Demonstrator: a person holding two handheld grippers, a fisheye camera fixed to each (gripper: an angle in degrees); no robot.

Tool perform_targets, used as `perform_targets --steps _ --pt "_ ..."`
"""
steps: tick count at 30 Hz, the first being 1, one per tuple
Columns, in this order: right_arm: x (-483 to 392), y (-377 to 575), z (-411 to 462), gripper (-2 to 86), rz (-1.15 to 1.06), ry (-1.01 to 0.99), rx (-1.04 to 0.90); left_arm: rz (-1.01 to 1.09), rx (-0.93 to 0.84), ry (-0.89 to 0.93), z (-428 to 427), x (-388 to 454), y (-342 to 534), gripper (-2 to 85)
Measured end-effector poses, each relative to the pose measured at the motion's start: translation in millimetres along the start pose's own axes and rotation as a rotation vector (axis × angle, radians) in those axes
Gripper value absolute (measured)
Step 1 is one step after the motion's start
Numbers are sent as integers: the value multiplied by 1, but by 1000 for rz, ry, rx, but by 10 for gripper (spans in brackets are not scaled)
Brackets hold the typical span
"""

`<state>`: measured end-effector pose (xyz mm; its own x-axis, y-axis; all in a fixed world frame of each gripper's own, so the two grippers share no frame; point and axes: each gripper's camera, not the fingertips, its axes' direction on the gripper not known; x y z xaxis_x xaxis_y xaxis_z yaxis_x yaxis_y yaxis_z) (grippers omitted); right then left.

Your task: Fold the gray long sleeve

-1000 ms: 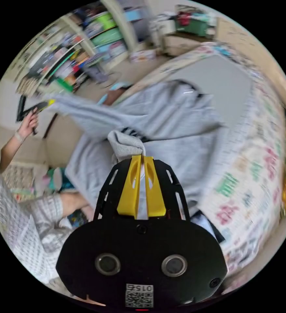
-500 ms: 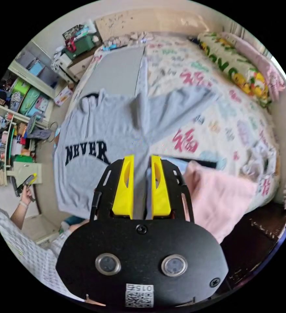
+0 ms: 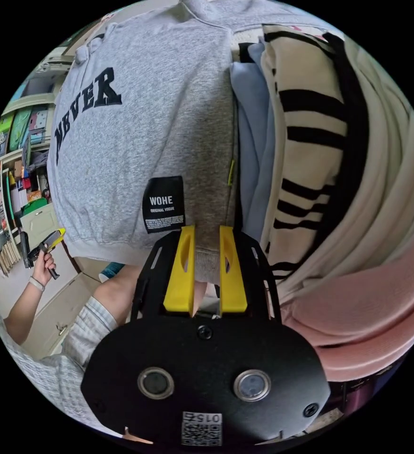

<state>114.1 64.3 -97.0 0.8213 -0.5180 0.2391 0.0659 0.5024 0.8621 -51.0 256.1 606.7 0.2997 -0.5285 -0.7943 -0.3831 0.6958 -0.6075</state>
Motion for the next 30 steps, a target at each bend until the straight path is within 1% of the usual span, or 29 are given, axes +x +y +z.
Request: perform_targets --steps 5,6,8,10,11,13,15,18,21,23,24,26,28,30 --pt "-7 -12 -15 13 -93 45 -77 110 -99 -35 -12 26 -22 111" --pt "-8 -13 -17 7 -103 51 -82 126 -113 -42 -14 30 -25 108" --pt "-11 -16 -26 1 -140 82 -98 179 -193 -49 -20 41 -38 62" --pt "-16 -13 -30 -2 -181 174 -123 185 -215 -41 -31 49 -44 28" --pt "-19 -11 -33 -3 -216 222 -133 221 -206 -99 -40 60 -43 21" --pt "-21 -10 -40 -4 -233 248 -136 269 -207 -151 -50 75 -41 17" --pt "-20 -12 -43 -4 -219 252 -139 262 -194 -152 -57 81 -38 14" --pt "-23 -18 -36 -3 -175 254 -135 178 -175 -105 -58 78 -36 15" --pt "-27 -23 -30 -2 -55 268 -101 153 -132 -103 -60 90 -30 20" --pt "-31 -20 -33 -1 51 294 -44 164 -56 -150 -70 107 -15 25" --pt "-34 -18 -33 0 56 311 -29 180 -36 -174 -73 113 -10 26" --pt "-45 -14 -33 0 43 384 3 250 31 -286 -80 141 6 32" --pt "-47 -16 -36 0 65 401 0 254 34 -316 -85 153 8 34" --pt "-45 -18 -40 0 99 396 -5 222 12 -293 -92 154 3 35"
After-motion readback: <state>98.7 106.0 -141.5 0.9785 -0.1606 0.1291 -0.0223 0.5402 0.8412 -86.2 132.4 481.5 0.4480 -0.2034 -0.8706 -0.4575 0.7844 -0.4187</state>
